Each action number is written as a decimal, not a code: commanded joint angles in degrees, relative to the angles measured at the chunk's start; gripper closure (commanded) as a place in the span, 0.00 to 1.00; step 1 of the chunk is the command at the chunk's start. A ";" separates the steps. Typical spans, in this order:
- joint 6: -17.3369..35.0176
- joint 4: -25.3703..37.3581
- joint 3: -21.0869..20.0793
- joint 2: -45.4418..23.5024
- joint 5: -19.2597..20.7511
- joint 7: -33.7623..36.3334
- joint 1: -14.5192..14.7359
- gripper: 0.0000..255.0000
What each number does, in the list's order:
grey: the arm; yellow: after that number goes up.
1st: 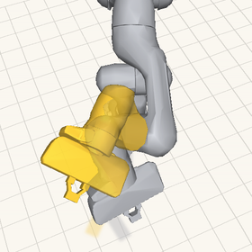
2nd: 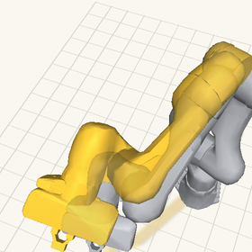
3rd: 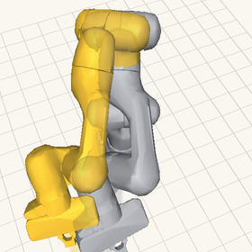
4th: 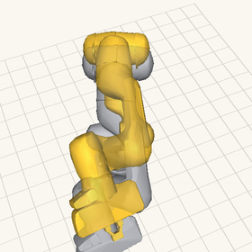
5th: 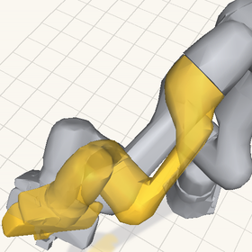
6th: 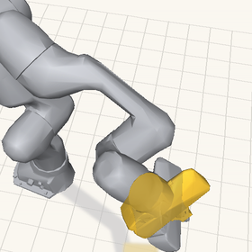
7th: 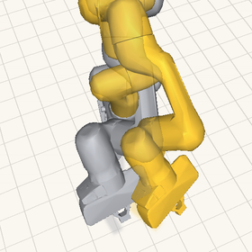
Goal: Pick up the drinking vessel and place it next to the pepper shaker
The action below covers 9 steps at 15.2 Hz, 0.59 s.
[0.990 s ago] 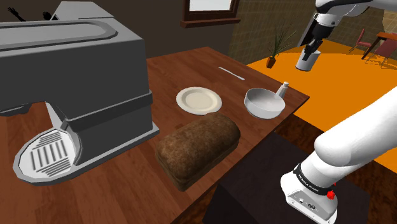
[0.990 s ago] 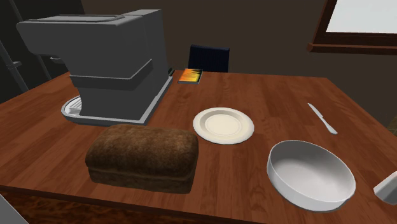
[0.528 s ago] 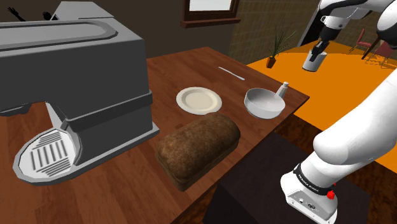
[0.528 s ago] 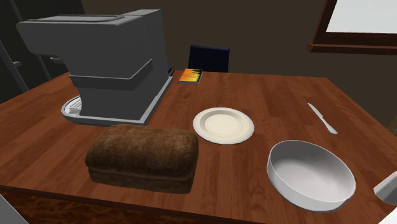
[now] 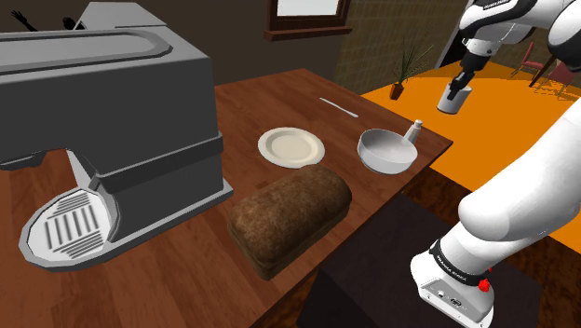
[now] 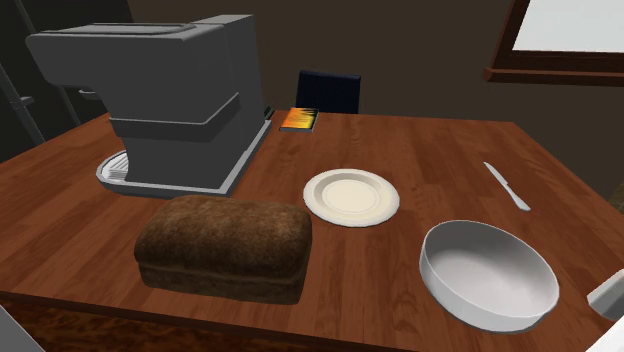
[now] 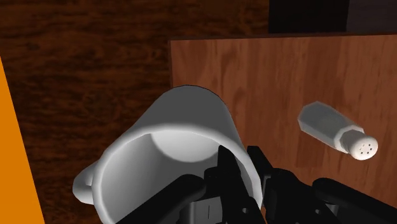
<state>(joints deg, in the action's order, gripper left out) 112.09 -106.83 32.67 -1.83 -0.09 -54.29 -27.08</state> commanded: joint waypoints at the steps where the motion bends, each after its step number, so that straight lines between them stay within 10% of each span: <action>1: 1.49 -1.19 0.04 -0.31 -0.20 -0.16 -0.06 1.00; 9: 7.41 -5.73 0.07 -1.94 -1.24 -0.82 -0.25 1.00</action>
<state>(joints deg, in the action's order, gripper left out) 118.59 -111.87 32.75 -3.56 -1.19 -55.03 -27.31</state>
